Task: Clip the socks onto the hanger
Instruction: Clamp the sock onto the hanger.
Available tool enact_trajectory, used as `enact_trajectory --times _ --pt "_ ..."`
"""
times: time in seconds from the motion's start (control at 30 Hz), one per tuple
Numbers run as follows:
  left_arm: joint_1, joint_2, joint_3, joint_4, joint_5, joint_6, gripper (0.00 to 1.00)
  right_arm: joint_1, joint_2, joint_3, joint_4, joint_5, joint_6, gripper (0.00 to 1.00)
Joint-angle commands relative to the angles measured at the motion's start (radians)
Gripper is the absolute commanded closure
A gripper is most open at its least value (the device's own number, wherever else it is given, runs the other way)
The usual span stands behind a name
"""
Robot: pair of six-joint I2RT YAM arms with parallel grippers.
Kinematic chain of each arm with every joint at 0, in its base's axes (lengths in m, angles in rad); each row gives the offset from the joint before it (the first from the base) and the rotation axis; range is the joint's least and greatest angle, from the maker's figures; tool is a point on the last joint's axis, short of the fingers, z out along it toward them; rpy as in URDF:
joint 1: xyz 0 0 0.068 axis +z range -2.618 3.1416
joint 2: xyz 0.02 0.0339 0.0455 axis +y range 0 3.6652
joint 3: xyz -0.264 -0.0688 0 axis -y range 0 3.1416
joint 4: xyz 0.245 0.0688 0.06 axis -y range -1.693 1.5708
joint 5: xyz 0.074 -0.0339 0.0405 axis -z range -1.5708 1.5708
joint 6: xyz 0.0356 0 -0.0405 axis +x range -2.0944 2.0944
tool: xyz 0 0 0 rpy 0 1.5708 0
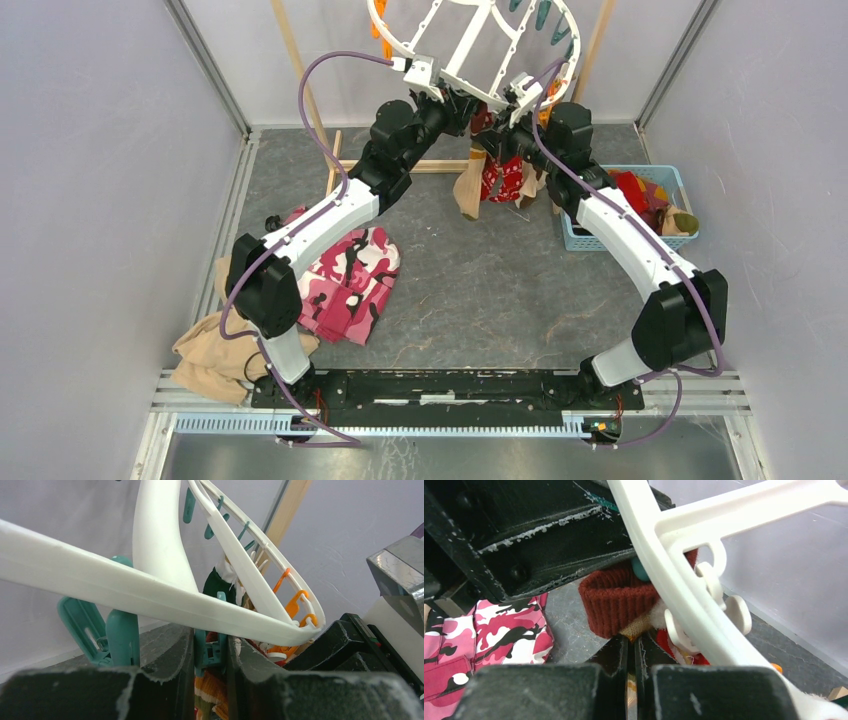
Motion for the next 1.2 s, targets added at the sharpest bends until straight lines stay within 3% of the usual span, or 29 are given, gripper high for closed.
enact_trajectory --times 0.0,0.1,0.3,0.5,0.63,0.8,1.03,1.17 --pt "0.001 -0.015 0.048 0.016 0.007 -0.042 0.94 0.003 0.015 0.061 0.043 -0.013 0.014 1.0" --pt "0.001 -0.017 0.05 0.011 0.007 -0.048 0.9 0.003 0.018 0.053 0.039 -0.016 0.008 1.0" --pt "0.001 -0.037 0.039 0.002 0.002 -0.067 0.45 0.003 0.005 0.041 0.039 -0.016 0.001 0.99" --pt "0.001 -0.088 -0.007 -0.01 0.001 -0.086 0.24 0.003 -0.008 0.035 0.035 -0.021 -0.004 0.93" --pt "0.001 -0.158 -0.079 -0.024 0.011 -0.105 0.15 0.0 -0.026 0.013 0.033 -0.027 -0.014 0.8" --pt "0.001 -0.301 -0.207 -0.047 0.096 -0.122 0.11 -0.013 -0.082 -0.028 0.004 -0.073 -0.062 0.52" --pt "0.001 -0.568 -0.522 -0.038 0.239 -0.12 0.08 -0.026 -0.193 -0.096 -0.165 -0.145 -0.236 0.2" --pt "0.001 -0.749 -0.749 -0.018 0.271 -0.106 0.06 -0.071 -0.316 -0.217 -0.228 -0.197 -0.378 0.04"
